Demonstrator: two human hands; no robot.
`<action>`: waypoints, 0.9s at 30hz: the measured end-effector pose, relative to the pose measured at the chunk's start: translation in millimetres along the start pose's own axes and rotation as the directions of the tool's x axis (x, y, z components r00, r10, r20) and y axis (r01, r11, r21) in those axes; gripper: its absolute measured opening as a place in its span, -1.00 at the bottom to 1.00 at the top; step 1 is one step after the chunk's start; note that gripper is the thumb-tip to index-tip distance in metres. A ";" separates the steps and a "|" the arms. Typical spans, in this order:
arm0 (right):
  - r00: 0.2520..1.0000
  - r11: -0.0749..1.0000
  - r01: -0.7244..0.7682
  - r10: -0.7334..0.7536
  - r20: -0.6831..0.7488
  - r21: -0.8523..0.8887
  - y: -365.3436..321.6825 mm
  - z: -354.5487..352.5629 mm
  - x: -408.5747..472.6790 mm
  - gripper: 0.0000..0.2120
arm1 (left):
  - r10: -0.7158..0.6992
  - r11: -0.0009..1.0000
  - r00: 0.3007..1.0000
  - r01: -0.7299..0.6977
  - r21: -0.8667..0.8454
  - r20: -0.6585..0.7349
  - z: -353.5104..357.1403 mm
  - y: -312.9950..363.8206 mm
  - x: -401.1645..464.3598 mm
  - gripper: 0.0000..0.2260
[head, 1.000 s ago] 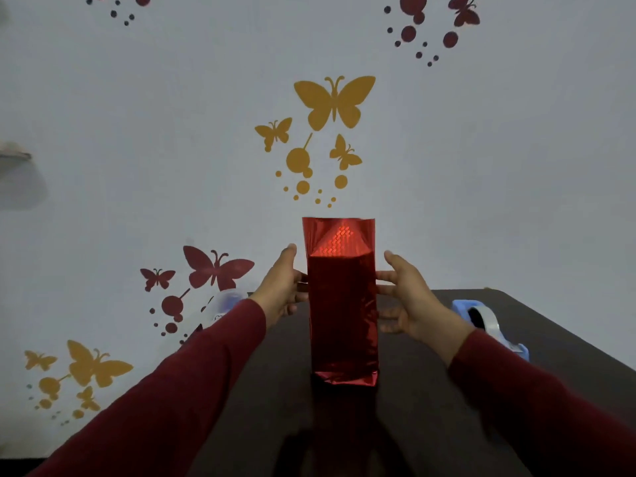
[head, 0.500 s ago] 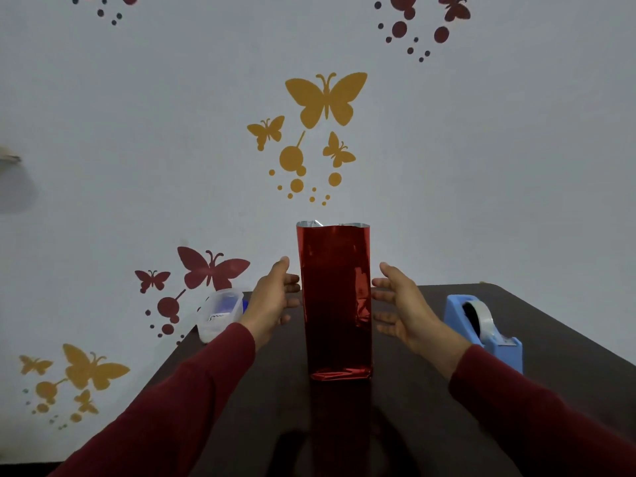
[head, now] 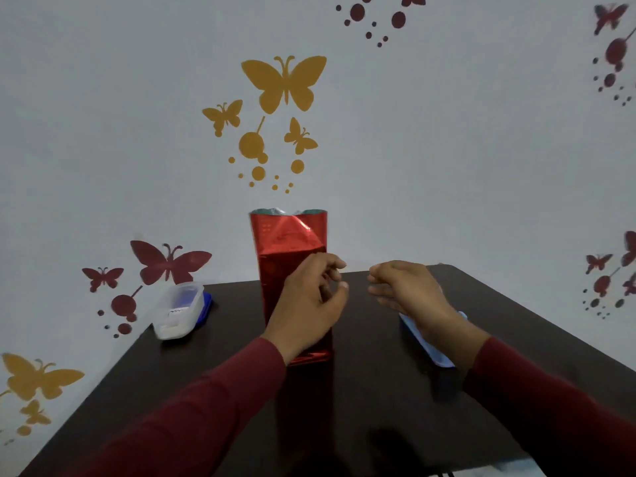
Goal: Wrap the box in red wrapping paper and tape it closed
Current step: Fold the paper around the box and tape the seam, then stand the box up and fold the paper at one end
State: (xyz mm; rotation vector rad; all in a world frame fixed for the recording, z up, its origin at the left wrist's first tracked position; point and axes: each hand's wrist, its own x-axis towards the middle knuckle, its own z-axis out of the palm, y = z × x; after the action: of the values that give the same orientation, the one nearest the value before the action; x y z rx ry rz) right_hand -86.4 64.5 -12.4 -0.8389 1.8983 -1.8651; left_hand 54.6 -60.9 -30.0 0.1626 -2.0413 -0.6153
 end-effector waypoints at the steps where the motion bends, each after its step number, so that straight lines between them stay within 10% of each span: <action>1: 0.998 0.994 0.046 -0.049 -0.030 -0.096 1.6 -12.8 -3.8 -0.88 | 0.025 1.000 0.998 -0.025 0.003 0.059 15.1 -2.1 3.5 -0.74; 6: 0.959 0.795 0.103 -0.238 -0.151 -0.598 12.9 -71.0 -6.1 -0.87 | 0.004 0.999 0.921 -0.024 0.047 0.390 86.4 -11.9 21.7 -0.41; 10: 0.959 0.724 -0.097 -0.114 -0.258 -0.682 26.4 -104.1 9.8 -0.81 | -0.065 0.992 0.820 -0.009 0.127 0.568 131.8 -9.2 32.1 -0.08; 18: 0.839 0.818 -0.540 0.540 -0.061 -0.198 50.8 -121.2 41.6 -0.72 | -0.071 0.990 0.772 -0.020 0.136 0.632 181.1 -23.3 38.3 0.16; 27: 0.789 0.789 -0.614 0.614 -0.035 0.001 49.2 -111.3 54.8 -0.83 | 0.010 1.000 0.877 -0.008 -0.006 0.480 201.4 -42.0 6.0 0.12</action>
State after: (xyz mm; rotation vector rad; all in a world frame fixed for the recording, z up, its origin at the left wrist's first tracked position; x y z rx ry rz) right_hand -205.9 114.8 -44.3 -0.1347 1.8915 -1.4577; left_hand -122.9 -27.2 -128.4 -0.0072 -2.5190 -0.7056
